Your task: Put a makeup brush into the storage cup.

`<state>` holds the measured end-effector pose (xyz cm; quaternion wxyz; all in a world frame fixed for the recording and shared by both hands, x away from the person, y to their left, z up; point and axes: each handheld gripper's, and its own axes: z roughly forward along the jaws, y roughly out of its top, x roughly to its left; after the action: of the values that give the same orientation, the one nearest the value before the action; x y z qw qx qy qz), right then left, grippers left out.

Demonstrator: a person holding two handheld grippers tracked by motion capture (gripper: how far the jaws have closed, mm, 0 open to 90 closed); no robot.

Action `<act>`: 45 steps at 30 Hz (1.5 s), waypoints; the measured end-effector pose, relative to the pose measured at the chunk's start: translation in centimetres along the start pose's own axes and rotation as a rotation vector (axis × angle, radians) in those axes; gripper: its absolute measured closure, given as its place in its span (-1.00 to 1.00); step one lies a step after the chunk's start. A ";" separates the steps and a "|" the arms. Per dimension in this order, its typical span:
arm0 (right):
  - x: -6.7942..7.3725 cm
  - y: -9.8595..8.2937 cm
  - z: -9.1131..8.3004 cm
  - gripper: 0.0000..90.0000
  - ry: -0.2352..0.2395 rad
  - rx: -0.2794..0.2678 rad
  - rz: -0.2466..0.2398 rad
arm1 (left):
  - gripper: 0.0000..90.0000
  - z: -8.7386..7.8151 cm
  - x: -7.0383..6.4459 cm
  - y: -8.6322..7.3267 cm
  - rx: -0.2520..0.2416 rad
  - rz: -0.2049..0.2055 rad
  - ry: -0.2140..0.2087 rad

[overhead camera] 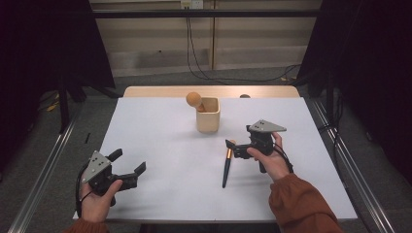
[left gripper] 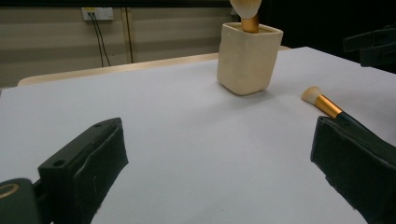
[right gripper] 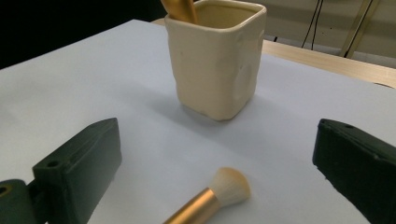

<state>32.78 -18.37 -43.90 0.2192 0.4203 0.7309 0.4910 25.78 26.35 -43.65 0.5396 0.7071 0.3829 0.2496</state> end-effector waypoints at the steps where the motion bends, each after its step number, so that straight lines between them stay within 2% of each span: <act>1: 0.0 0.1 0.1 -0.98 0.005 0.023 -0.005 | -0.92 0.0 0.0 0.0 -0.001 0.000 -0.001; 7: -0.2 0.9 1.0 -0.96 -0.004 0.119 -0.004 | -0.92 -0.1 0.1 0.0 0.000 0.000 0.000; 9: -0.2 1.1 1.2 -0.96 0.004 0.141 -0.003 | -0.92 -0.1 0.1 0.0 -0.004 -0.009 -0.004; 11: -0.2 1.4 1.4 -0.95 0.023 0.186 0.009 | -0.92 -0.2 0.2 0.0 -0.007 -0.008 0.002; 15: -0.2 1.6 1.9 -0.94 -0.025 0.252 -0.013 | -0.92 -0.3 0.4 0.0 -0.006 -0.011 0.005; 19: -0.2 1.9 2.3 -0.92 -0.028 0.336 0.004 | -0.92 -0.3 0.3 0.0 -0.004 -0.008 0.005; 22: -0.2 2.1 2.6 -0.91 -0.014 0.405 0.035 | -0.92 -0.3 0.4 0.0 -0.003 -0.009 0.006; 25: -0.1 2.0 2.8 -0.91 -0.034 0.444 0.052 | -0.92 -0.3 0.4 -0.1 0.001 -0.014 0.010; 28: -0.1 1.8 3.0 -0.91 -0.024 0.492 0.060 | -0.92 -0.4 0.5 -0.1 0.004 -0.014 0.013; 31: -0.1 1.9 3.1 -0.93 -0.021 0.505 0.066 | -0.92 -0.4 0.5 -0.1 0.002 -0.015 0.016; 35: 0.0 2.2 3.5 -0.92 -0.028 0.576 0.097 | -0.92 -0.4 0.5 -0.1 0.008 -0.016 0.016; 40: 0.3 2.5 4.1 -0.90 -0.043 0.648 0.110 | -0.92 -0.4 0.5 -0.2 0.009 -0.023 0.018; 45: 0.7 2.6 4.8 -0.87 -0.036 0.744 0.134 | -0.92 -0.4 0.5 -0.2 0.015 -0.021 0.015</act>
<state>36.99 -14.82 -43.48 0.0317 0.5264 0.8263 0.1977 25.70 26.99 -43.71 0.5341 0.7051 0.3959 0.2465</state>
